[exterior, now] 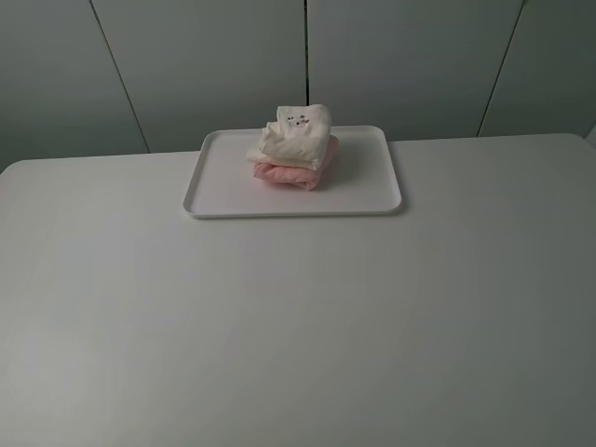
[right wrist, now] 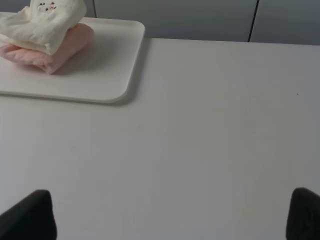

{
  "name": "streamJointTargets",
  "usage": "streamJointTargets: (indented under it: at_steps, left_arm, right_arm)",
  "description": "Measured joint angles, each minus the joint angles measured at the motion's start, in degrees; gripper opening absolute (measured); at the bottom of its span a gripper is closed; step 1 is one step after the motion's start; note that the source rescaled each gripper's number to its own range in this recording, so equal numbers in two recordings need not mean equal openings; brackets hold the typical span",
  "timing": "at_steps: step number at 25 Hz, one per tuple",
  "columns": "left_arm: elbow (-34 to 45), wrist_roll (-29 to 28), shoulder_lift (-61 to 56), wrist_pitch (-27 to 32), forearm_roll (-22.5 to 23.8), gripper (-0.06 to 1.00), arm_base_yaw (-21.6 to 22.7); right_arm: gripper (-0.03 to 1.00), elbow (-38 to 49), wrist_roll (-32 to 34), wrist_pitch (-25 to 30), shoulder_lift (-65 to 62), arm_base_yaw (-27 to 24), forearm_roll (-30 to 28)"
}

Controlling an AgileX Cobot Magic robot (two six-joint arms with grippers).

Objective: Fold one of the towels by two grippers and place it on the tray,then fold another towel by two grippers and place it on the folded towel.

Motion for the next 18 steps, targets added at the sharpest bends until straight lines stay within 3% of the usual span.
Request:
streamJointTargets:
  at_steps: [18]
  left_arm:
    - [0.0, 0.0, 0.0, 0.0, 0.0, 1.00, 0.0]
  right_arm:
    - [1.00, 0.0, 0.0, 0.0, 0.0, 0.0, 0.0]
